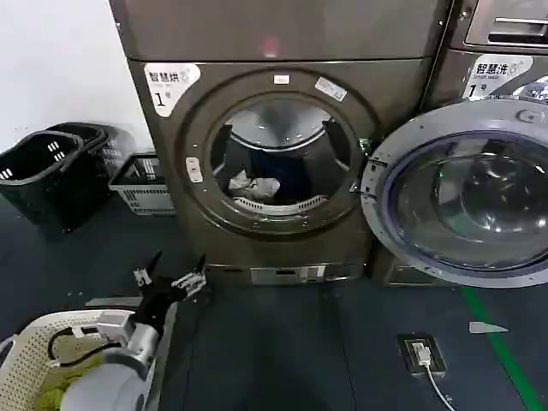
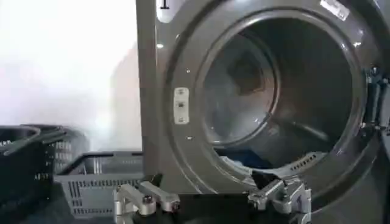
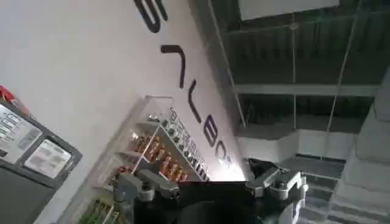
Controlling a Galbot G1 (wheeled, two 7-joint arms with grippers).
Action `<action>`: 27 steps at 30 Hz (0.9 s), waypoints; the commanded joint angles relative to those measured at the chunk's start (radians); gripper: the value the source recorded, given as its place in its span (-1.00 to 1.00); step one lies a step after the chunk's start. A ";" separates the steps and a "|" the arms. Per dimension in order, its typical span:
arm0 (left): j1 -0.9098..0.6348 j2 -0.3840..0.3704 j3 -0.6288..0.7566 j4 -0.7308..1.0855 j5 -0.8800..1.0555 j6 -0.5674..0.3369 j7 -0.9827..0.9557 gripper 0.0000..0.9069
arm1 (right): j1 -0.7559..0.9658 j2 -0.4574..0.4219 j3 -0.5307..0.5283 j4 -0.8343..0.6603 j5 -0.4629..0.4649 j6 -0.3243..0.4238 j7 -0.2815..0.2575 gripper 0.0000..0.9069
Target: Grasp the clothes from the dryer.
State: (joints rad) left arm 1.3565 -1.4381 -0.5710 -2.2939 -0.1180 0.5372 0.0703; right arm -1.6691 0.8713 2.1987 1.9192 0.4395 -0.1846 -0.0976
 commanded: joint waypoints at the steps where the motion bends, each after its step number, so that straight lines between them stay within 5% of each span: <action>1: 0.002 0.005 0.000 -0.004 -0.003 0.001 0.001 1.00 | -0.012 0.001 -0.002 0.002 0.019 0.023 -0.007 1.00; 27: 0.000 0.001 -0.017 -0.027 -0.031 -0.001 0.005 1.00 | -0.028 -0.016 0.038 -0.008 0.072 0.027 -0.003 1.00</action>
State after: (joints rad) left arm 1.3563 -1.4374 -0.5888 -2.3218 -0.1468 0.5354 0.0756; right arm -1.6950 0.8562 2.2317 1.9124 0.5078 -0.1594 -0.1009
